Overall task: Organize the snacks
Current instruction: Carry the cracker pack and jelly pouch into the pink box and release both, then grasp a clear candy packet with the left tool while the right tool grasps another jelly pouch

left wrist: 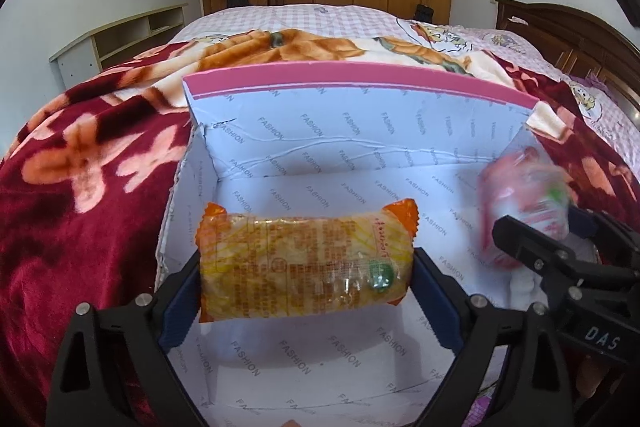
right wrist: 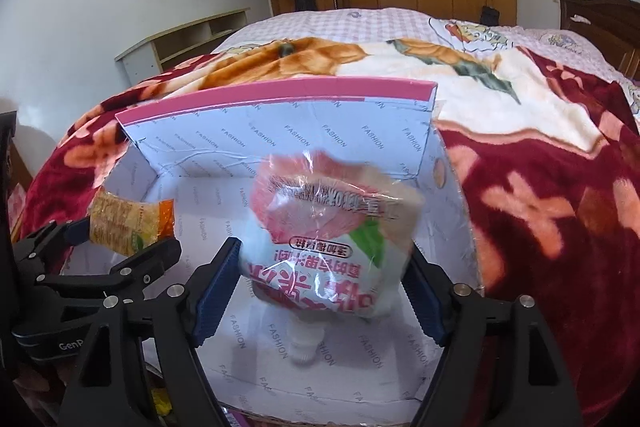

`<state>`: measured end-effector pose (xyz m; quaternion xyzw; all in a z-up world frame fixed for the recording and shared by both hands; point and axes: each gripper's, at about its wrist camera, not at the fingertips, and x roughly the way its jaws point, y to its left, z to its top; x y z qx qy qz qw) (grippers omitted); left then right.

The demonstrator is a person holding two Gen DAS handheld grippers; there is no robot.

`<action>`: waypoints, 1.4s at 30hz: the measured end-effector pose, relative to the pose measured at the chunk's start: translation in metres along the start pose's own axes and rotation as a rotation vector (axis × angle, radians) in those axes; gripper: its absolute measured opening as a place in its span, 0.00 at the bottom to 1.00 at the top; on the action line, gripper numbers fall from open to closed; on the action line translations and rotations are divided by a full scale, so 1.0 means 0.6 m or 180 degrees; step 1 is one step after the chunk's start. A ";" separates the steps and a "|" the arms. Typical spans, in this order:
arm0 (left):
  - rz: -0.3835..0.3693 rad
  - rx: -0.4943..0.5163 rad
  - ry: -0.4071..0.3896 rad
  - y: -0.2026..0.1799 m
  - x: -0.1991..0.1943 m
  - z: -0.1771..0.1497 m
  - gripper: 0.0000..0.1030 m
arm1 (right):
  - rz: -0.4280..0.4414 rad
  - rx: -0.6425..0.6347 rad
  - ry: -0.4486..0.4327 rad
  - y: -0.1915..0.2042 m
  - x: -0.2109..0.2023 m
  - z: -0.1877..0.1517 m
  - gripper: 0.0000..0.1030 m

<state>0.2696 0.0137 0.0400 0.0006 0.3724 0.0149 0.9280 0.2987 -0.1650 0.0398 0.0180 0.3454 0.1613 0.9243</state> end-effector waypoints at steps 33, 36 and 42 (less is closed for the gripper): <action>0.0052 -0.0200 -0.0314 0.026 -0.123 -0.017 0.97 | 0.0212 0.0078 -0.0335 0.014 -0.129 -0.041 0.83; 0.0072 -0.0183 -0.0270 0.028 -0.130 -0.023 0.97 | 0.0198 0.0064 -0.0311 0.022 -0.139 -0.050 0.83; 0.0075 -0.0172 -0.0272 0.037 -0.151 -0.042 0.97 | 0.0214 0.0048 -0.0310 0.032 -0.165 -0.071 0.83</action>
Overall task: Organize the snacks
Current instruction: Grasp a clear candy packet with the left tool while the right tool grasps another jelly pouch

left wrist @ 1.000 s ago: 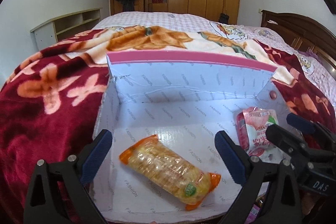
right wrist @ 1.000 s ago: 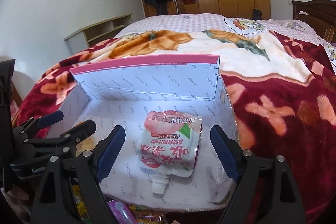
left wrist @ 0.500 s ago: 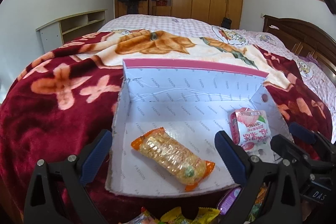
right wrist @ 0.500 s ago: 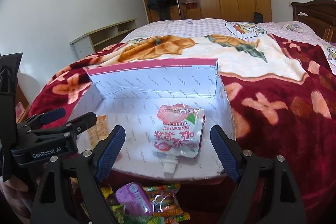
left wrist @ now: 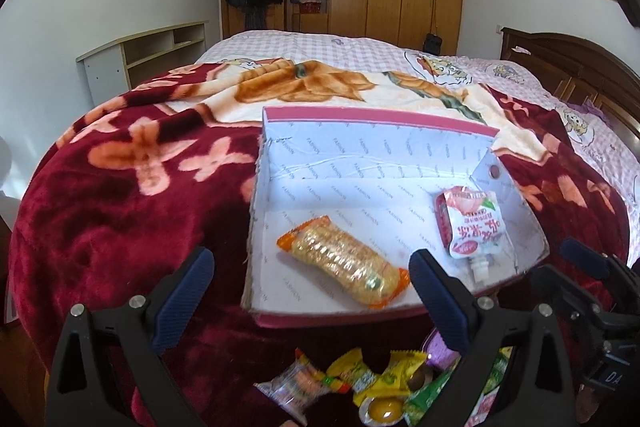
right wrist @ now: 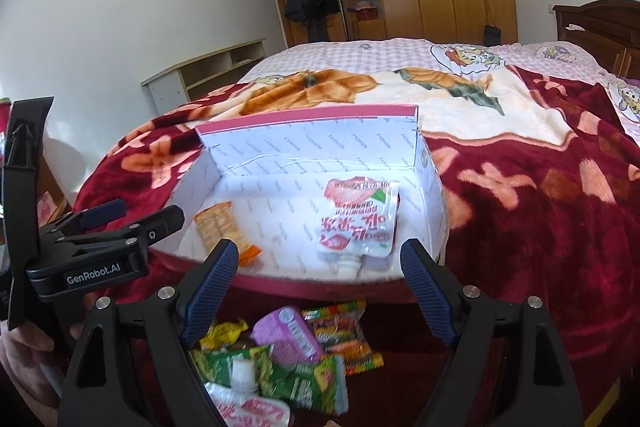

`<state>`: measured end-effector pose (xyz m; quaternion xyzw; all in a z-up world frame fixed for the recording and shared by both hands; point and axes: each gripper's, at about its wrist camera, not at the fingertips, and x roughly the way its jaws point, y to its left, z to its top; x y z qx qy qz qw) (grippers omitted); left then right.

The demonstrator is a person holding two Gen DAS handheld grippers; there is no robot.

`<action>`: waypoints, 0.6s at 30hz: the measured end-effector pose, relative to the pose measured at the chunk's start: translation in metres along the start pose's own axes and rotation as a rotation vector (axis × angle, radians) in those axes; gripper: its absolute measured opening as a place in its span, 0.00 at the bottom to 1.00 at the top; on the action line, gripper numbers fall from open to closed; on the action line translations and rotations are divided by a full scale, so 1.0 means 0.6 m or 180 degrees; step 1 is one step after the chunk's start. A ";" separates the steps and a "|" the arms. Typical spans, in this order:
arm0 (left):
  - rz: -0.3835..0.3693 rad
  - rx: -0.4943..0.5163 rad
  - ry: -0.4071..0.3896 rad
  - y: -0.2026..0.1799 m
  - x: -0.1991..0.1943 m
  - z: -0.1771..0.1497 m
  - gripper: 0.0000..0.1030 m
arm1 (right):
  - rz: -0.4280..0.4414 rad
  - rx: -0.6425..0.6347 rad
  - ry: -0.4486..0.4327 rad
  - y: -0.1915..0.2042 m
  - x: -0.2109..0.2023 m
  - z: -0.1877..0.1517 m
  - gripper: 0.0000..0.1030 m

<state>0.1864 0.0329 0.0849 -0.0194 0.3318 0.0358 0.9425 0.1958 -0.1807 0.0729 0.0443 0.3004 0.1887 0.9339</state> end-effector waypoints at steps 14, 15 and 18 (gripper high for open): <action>0.0070 -0.0023 0.0245 0.032 -0.002 -0.080 0.97 | 0.0021 0.0121 0.0009 0.005 -0.044 -0.072 0.83; 0.0059 0.0005 0.0269 0.034 0.001 -0.089 0.97 | 0.0019 0.0125 0.0015 0.006 -0.048 -0.079 0.83; 0.0034 0.0068 0.0286 0.037 0.004 -0.111 0.97 | -0.0001 0.0110 0.0033 0.010 -0.058 -0.095 0.83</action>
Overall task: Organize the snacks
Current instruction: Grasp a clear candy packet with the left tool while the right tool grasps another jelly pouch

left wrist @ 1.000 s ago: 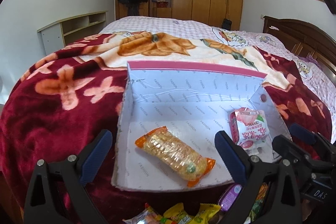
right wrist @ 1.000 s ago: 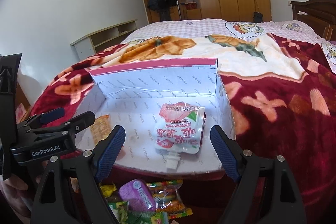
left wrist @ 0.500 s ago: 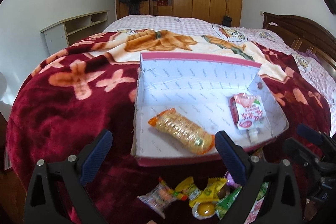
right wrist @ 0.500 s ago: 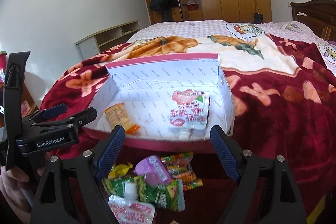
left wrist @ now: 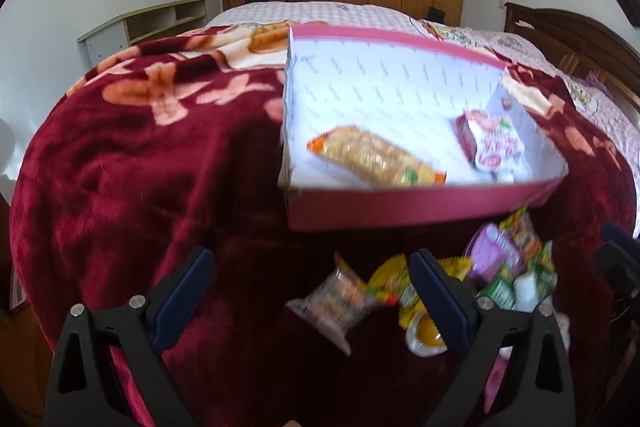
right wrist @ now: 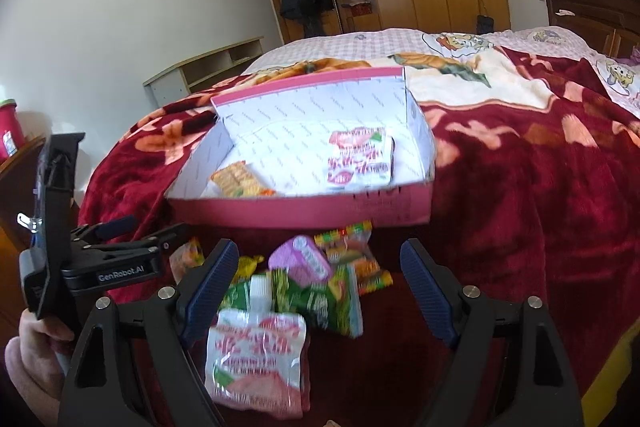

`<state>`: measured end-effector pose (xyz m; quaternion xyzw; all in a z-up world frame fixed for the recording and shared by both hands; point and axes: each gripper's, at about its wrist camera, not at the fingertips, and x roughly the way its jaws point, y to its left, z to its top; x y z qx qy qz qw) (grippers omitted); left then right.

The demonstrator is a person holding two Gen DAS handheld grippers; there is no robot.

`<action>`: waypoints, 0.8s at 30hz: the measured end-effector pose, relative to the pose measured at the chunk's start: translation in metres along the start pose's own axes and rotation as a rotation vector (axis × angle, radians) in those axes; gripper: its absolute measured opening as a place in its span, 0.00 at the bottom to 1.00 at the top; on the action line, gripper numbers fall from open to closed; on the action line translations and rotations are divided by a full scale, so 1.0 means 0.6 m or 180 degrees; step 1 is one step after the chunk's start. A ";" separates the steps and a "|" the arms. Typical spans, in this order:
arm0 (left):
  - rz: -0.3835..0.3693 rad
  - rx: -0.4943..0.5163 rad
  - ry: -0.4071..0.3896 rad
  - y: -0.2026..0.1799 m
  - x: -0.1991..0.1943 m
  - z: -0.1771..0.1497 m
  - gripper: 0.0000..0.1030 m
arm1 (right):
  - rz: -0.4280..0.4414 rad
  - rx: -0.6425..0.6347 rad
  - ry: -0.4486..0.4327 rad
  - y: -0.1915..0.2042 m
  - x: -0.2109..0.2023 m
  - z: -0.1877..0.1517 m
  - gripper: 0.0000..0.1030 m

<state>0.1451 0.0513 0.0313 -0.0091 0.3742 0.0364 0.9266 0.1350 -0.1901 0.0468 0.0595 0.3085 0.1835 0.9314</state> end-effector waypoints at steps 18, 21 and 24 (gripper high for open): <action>-0.0072 0.0216 -0.0008 -0.005 0.047 -0.052 0.82 | 0.0116 -0.0196 0.0287 0.051 0.009 -0.075 0.83; -0.0047 0.0129 0.0055 0.007 0.058 -0.053 0.76 | 0.0120 -0.0199 0.0372 0.057 0.022 -0.085 0.83; -0.0061 0.0116 0.0057 0.010 0.064 -0.056 0.76 | 0.0075 -0.0251 0.0416 0.061 0.032 -0.092 0.83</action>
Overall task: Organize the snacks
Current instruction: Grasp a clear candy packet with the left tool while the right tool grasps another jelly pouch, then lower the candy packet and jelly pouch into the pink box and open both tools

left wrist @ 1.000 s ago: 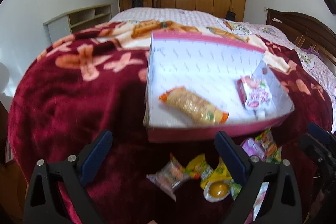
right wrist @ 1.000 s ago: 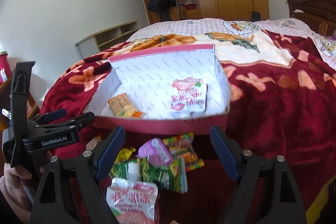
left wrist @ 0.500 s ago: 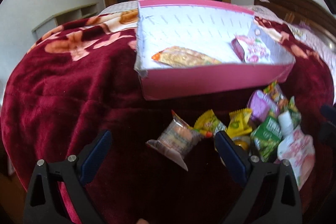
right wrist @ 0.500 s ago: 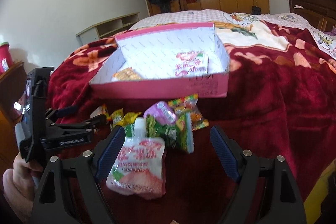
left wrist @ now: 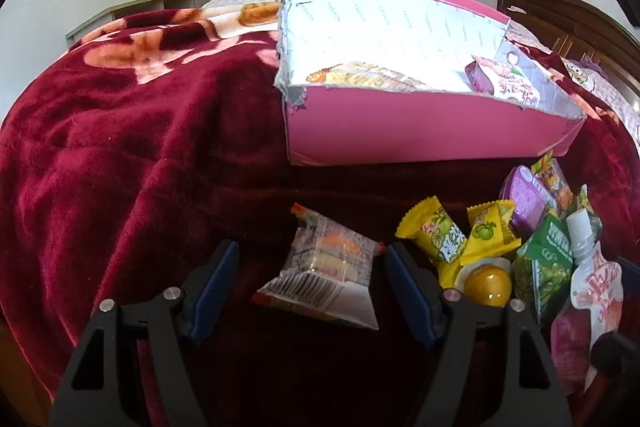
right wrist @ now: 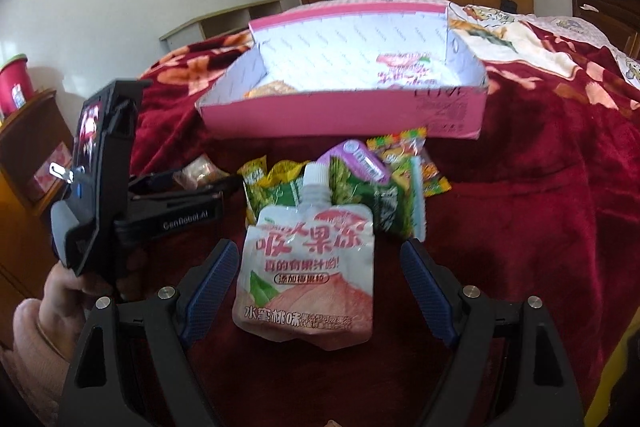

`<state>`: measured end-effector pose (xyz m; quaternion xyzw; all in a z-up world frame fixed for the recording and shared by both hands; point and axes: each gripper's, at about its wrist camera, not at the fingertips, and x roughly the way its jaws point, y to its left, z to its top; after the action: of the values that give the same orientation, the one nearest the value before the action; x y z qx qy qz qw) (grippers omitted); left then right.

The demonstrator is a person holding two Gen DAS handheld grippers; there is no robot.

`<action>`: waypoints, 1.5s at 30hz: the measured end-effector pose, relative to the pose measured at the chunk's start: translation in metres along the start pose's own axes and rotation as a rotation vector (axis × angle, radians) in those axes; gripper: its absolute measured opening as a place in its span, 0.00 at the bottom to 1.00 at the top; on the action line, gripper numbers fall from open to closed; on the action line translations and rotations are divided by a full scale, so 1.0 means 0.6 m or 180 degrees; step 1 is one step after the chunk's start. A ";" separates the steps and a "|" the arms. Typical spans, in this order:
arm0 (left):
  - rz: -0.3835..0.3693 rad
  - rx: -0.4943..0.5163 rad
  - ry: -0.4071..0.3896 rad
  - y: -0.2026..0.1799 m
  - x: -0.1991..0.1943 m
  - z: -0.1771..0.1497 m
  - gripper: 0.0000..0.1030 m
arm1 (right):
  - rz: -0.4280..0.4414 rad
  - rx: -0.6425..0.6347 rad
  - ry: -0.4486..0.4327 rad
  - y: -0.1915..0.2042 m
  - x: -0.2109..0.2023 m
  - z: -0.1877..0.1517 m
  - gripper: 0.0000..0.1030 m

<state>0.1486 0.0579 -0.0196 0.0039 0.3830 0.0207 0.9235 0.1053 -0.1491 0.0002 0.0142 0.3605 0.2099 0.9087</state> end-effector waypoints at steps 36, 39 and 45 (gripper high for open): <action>-0.0204 -0.0202 -0.0161 0.005 -0.071 -0.017 0.47 | -0.0048 0.0150 0.0018 0.010 0.016 -0.031 0.83; -0.0147 -0.0143 -0.0189 -0.001 -0.081 -0.018 0.47 | -0.0063 0.0149 0.0018 0.012 0.014 -0.034 0.82; -0.0197 -0.0170 -0.0193 -0.004 -0.091 -0.015 0.47 | -0.0069 0.0227 0.0036 0.007 0.016 -0.032 0.81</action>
<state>0.1039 0.0534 0.0128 -0.0319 0.3542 0.0021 0.9346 0.0975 -0.1440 -0.0196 0.0415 0.3731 0.1872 0.9078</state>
